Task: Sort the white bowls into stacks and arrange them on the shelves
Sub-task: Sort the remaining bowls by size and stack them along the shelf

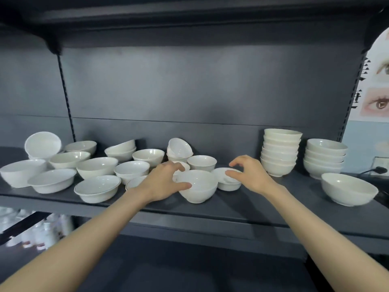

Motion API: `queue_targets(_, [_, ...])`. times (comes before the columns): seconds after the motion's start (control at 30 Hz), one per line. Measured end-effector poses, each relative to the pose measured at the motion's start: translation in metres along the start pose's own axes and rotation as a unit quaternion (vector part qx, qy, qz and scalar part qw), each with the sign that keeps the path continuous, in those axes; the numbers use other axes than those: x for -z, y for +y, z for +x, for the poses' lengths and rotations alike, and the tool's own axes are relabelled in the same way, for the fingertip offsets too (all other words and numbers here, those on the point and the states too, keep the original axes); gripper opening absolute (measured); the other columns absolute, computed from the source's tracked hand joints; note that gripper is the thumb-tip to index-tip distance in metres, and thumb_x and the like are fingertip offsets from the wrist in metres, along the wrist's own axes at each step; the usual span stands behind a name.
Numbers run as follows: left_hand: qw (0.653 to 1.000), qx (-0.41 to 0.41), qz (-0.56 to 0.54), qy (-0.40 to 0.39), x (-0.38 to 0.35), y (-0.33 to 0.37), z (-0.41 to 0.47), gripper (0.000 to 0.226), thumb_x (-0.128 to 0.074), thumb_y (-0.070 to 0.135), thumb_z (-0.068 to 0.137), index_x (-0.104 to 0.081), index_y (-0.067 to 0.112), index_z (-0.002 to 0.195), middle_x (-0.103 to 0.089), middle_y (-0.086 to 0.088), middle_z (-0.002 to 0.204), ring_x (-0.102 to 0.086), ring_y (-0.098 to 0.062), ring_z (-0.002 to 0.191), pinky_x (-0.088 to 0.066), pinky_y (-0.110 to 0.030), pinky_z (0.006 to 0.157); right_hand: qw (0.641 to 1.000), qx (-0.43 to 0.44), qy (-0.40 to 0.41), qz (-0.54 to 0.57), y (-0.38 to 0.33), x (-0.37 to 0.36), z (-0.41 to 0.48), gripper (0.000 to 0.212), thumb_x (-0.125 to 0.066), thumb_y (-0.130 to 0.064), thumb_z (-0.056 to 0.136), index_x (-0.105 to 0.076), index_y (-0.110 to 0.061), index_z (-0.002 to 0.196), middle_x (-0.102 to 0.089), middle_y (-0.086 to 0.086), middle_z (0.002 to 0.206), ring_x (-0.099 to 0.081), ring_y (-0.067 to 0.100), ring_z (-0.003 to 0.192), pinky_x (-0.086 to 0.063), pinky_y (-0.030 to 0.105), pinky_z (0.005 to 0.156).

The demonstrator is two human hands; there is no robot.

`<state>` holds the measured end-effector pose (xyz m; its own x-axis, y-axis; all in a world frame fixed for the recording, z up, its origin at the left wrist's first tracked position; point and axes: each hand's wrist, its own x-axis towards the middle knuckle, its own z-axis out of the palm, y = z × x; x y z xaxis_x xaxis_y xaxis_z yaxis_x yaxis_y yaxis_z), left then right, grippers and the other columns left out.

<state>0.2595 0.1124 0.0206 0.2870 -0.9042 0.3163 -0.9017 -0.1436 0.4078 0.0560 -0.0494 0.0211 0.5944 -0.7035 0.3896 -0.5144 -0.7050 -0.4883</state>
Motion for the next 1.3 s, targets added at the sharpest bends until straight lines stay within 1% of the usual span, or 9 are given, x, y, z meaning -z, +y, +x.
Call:
queue_targets(0.27, [0.997,0.015,-0.075,0.003,-0.037,-0.013,-0.008,0.066,-0.074,0.045,0.078,-0.048,0.019,0.133,-0.041,0.003,0.138,-0.045,-0.015,0.118,-0.037,-0.026,0.100,0.998,-0.049,-0.036,0.013,0.026,-0.018,-0.005,0.038,-0.065,-0.030,0.089,-0.060,-0.014,0.123,-0.049,0.004,0.141,-0.046,0.023,0.125,-0.034,0.027,0.100])
queue_targets(0.37, [0.997,0.017,-0.077,-0.007,-0.042,-0.013,-0.003,0.066,-0.073,0.047,0.078,-0.048,0.020,0.134,-0.039,0.003,0.141,-0.043,-0.015,0.123,-0.035,-0.026,0.102,0.997,-0.053,-0.051,0.023,0.033,-0.022,-0.002,0.042,-0.066,-0.027,0.089,-0.059,-0.015,0.128,-0.043,0.002,0.147,-0.052,0.020,0.120,-0.030,0.019,0.090])
queue_targets(0.47, [0.996,0.017,-0.082,-0.005,-0.043,-0.013,0.003,0.064,-0.073,0.047,0.079,-0.049,0.020,0.132,-0.039,0.004,0.140,-0.042,-0.014,0.124,-0.034,-0.022,0.099,0.996,-0.055,-0.067,0.028,0.038,-0.027,0.002,0.041,-0.069,-0.026,0.086,-0.062,-0.015,0.125,-0.049,0.003,0.142,-0.057,0.018,0.110,-0.032,0.018,0.087])
queue_targets(0.57, [0.997,0.014,-0.081,-0.008,-0.045,-0.013,0.005,0.056,-0.073,0.046,0.079,-0.054,0.021,0.126,-0.043,0.004,0.135,-0.043,-0.013,0.120,-0.035,-0.022,0.097,0.995,-0.059,-0.077,0.034,0.043,-0.032,0.007,0.038,-0.071,-0.025,0.085,-0.065,-0.013,0.120,-0.059,0.004,0.132,-0.057,0.018,0.115,-0.034,0.018,0.089])
queue_targets(0.7, [0.995,0.006,-0.099,-0.007,-0.049,-0.015,0.008,0.029,-0.076,0.045,0.077,-0.057,0.029,0.093,-0.049,0.002,0.123,-0.046,-0.013,0.098,-0.042,-0.027,0.092,0.995,-0.060,-0.064,0.039,0.049,-0.035,0.011,0.022,-0.073,-0.024,0.083,-0.074,-0.013,0.103,-0.070,0.003,0.112,-0.062,0.018,0.103,-0.041,0.023,0.087])
queue_targets(0.77, [0.993,0.011,-0.115,0.000,-0.050,-0.015,0.008,0.025,-0.077,0.042,0.076,-0.060,0.025,0.082,-0.050,0.003,0.118,-0.048,-0.014,0.102,-0.043,-0.031,0.096,0.996,-0.054,-0.059,0.039,0.051,-0.036,0.011,0.013,-0.073,-0.022,0.084,-0.076,-0.013,0.093,-0.073,0.002,0.100,-0.063,0.016,0.094,-0.042,0.024,0.083])
queue_targets(0.9, [0.991,0.008,-0.134,0.017,-0.049,-0.013,0.007,0.031,-0.079,0.036,0.075,-0.067,0.009,0.082,-0.048,0.005,0.115,-0.049,-0.015,0.115,-0.043,-0.029,0.098,0.997,-0.036,-0.036,0.057,0.051,-0.036,0.008,0.009,-0.072,-0.016,0.084,-0.077,-0.010,0.088,-0.075,0.001,0.091,-0.065,0.013,0.087,-0.045,0.023,0.083])
queue_targets(1.13, [0.987,0.008,-0.158,0.032,-0.056,-0.008,0.012,0.026,-0.081,0.037,0.074,-0.060,0.021,0.071,-0.048,0.007,0.121,-0.051,-0.013,0.114,-0.042,-0.030,0.099,0.997,-0.033,0.009,0.065,0.058,-0.034,0.007,0.013,-0.071,-0.015,0.085,-0.076,-0.007,0.093,-0.074,0.001,0.096,-0.065,0.016,0.092,-0.046,0.024,0.087])
queue_targets(1.3, [0.979,-0.005,-0.198,0.042,-0.070,0.007,0.022,0.030,-0.083,0.035,0.071,-0.059,0.024,0.086,-0.052,0.006,0.120,-0.055,-0.016,0.103,-0.048,-0.033,0.094,0.993,-0.040,0.063,0.089,0.067,-0.015,0.010,0.021,-0.072,-0.015,0.084,-0.074,-0.005,0.102,-0.073,0.007,0.103,-0.064,0.017,0.095,-0.043,0.022,0.085])
